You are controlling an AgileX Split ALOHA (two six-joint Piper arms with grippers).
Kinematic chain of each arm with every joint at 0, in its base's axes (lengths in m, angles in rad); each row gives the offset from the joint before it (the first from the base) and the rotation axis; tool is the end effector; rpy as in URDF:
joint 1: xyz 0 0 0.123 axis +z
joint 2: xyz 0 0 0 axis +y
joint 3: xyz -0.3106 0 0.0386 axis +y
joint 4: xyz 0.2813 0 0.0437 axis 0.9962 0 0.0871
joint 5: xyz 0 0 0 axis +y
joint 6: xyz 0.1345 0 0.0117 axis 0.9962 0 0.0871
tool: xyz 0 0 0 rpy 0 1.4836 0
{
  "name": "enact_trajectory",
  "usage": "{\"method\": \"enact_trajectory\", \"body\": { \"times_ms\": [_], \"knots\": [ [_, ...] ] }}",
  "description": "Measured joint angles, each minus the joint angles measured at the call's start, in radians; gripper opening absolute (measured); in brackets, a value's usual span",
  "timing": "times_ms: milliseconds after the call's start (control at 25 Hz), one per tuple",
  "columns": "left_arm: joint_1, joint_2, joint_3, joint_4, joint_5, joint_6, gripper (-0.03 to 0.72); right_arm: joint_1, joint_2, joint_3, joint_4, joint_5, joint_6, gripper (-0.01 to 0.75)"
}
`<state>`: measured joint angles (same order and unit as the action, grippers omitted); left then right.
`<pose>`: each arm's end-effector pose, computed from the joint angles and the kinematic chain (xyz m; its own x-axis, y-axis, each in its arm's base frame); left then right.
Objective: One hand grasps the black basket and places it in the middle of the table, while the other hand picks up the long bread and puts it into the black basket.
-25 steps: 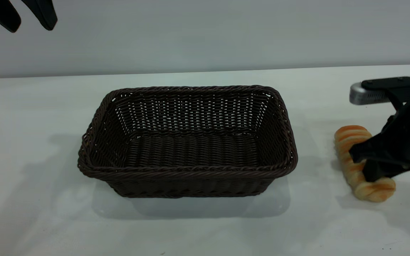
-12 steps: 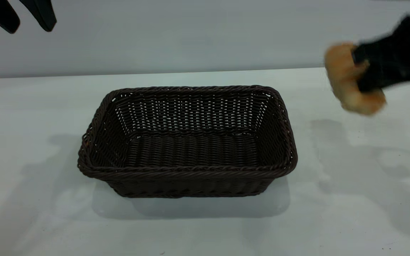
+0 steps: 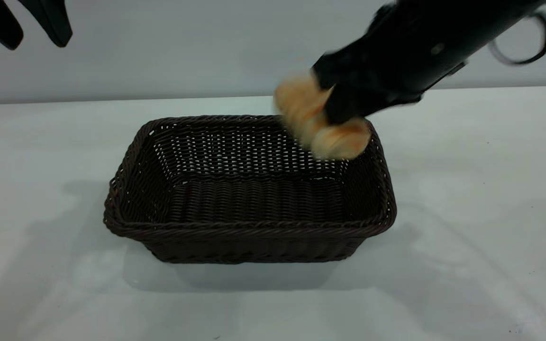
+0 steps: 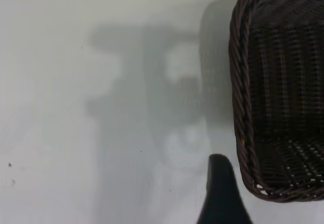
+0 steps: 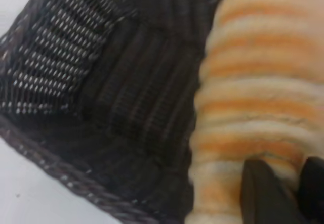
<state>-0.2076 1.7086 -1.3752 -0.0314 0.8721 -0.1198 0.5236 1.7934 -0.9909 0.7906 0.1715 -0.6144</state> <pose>0.4103 -0.0897 0.2532 -0.9015 0.0473 -0.4301 0.0914 0.9924 -0.0824 0.3580 0.2257 0.1460 -0.7289 -0.2283 -0.6454 -0.4506 0.8697 0.2013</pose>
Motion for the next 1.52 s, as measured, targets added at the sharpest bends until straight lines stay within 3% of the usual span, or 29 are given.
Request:
{"method": "enact_trajectory", "body": {
  "times_ms": [280, 440, 680, 840, 1000, 1240, 1520],
  "knots": [
    [0.000, 0.000, 0.000, 0.000, 0.021, 0.000, 0.557, 0.025, 0.030, -0.001, -0.011, -0.026, -0.024, 0.309],
    [0.000, 0.000, 0.000, 0.000, 0.027, 0.013, 0.557, -0.009, 0.007, -0.015, -0.047, 0.080, -0.047, 0.358],
    [0.000, -0.002, 0.000, 0.001, 0.078, 0.051, 0.557, -0.179, -0.058, -0.027, -0.167, 0.322, 0.036, 0.360],
    [0.000, -0.044, 0.000, 0.006, 0.091, 0.075, 0.557, -0.298, -0.108, -0.027, -0.379, 0.425, 0.230, 0.360],
    [0.000, -0.139, 0.000, 0.038, 0.125, 0.075, 0.557, -0.391, -0.169, -0.027, -0.578, 0.597, 0.413, 0.360],
    [0.000, -0.292, 0.028, 0.099, 0.203, 0.071, 0.557, -0.442, -0.333, -0.027, -0.693, 0.808, 0.471, 0.360],
    [0.000, -0.512, 0.207, 0.112, 0.238, 0.071, 0.557, -0.442, -0.636, 0.066, -0.668, 0.908, 0.491, 0.360]
  ]
}}
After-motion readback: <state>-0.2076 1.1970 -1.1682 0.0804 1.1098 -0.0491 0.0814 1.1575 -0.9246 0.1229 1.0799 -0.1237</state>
